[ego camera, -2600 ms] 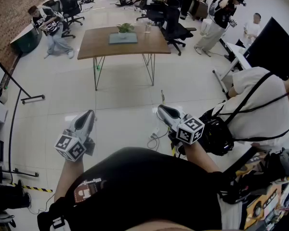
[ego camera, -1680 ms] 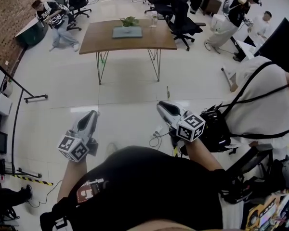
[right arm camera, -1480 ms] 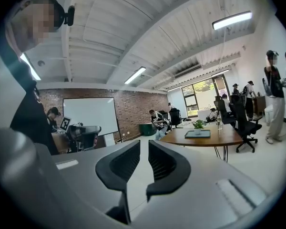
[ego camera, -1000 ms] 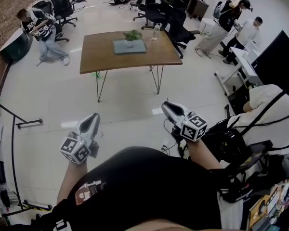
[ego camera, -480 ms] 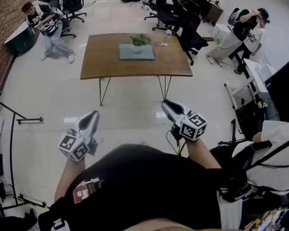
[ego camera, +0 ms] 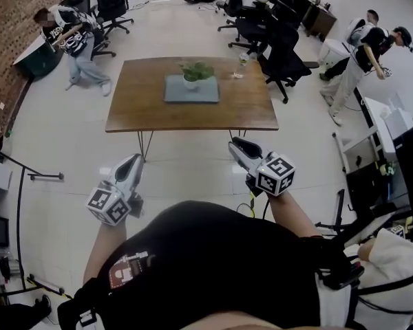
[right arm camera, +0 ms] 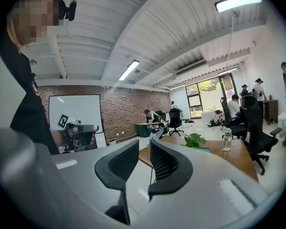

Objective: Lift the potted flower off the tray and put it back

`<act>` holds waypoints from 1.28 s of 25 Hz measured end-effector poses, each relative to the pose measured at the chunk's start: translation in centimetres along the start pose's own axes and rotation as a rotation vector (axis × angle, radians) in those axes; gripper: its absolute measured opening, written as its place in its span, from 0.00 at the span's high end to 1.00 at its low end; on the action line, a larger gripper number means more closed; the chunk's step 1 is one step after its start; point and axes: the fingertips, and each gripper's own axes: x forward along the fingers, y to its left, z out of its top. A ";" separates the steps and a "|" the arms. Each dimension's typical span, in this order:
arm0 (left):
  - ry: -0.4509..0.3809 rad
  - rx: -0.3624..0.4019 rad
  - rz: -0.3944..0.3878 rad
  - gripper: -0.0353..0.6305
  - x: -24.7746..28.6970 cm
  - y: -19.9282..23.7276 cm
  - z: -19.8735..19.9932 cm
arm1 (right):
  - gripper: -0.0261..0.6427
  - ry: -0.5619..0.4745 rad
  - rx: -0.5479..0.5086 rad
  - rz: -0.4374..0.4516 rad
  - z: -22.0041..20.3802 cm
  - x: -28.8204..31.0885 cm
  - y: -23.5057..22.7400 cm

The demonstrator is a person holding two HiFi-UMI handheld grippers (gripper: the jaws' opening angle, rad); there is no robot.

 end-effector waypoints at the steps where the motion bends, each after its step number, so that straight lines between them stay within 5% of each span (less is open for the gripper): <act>1: 0.003 0.001 -0.004 0.95 0.9 0.3 -0.1 | 0.84 0.005 0.007 0.003 -0.1 0.4 -0.7; 8: 0.020 -0.027 -0.040 0.95 7.5 4.2 -0.4 | 0.83 0.030 0.030 -0.023 -0.1 4.5 -5.9; 22: 0.101 -0.022 -0.250 0.95 21.3 20.0 2.6 | 0.81 -0.010 0.049 -0.193 4.6 19.5 -14.2; 32: 0.164 -0.022 -0.247 0.95 30.5 23.3 0.8 | 0.79 0.012 0.084 -0.188 4.8 23.1 -22.2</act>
